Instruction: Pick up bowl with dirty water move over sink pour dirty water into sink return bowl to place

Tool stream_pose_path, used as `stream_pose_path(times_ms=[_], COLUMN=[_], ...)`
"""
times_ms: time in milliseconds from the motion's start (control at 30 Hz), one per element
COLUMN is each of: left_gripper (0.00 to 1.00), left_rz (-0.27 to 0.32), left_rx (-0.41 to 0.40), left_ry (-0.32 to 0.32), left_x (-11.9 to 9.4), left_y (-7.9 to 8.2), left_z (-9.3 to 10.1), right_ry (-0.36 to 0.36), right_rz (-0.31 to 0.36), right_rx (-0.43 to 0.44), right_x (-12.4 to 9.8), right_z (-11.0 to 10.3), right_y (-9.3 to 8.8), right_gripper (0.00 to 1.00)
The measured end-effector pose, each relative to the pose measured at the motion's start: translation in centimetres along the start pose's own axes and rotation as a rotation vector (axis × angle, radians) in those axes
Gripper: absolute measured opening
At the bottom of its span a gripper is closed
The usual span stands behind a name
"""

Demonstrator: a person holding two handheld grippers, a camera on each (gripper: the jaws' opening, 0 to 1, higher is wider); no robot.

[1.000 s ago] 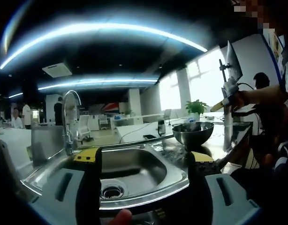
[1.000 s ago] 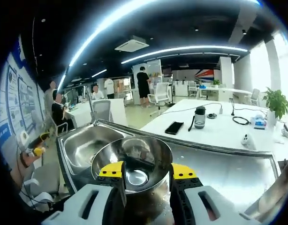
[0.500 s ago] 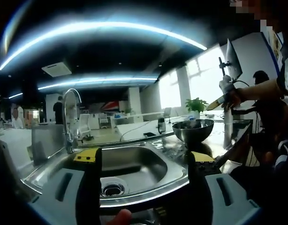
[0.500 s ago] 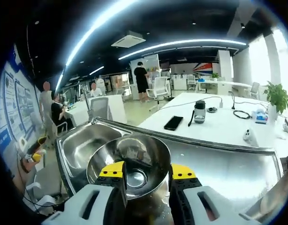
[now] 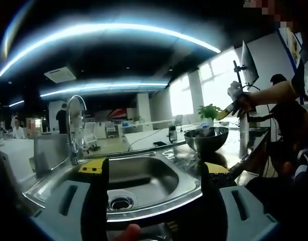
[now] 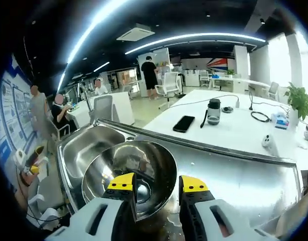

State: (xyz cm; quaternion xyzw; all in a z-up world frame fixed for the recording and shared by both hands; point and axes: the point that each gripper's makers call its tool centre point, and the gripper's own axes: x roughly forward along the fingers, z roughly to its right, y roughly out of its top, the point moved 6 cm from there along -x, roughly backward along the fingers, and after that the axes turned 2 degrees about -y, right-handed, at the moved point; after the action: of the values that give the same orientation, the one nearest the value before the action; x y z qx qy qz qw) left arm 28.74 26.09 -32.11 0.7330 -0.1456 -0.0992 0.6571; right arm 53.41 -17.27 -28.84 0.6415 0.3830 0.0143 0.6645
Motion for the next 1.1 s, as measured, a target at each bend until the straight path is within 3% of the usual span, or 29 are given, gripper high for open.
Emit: stream_pose_path(times_ms=[467,1000,1100], left_gripper=[0.75,0.75,0.75], left_rz=[0.009,-0.004,-0.005], left_rx=[0.024,0.017,0.012], left_ry=[-0.006,-0.005,0.003], left_x=[0.5,0.2,0.0], left_y=[0.4,-0.2,-0.4], left_z=[-0.2,-0.1,-0.4], right_ry=[-0.011,-0.032,-0.046], right_rz=[-0.052,-0.169,-0.173], right_rx=[-0.038,-0.007,-0.005], right_x=[1.3,4.8,5.2], right_z=[0.3,1.1,1.4], right_y=[-0.3,-0.6,-0.7], right_gripper=[0.27,0.24,0.19])
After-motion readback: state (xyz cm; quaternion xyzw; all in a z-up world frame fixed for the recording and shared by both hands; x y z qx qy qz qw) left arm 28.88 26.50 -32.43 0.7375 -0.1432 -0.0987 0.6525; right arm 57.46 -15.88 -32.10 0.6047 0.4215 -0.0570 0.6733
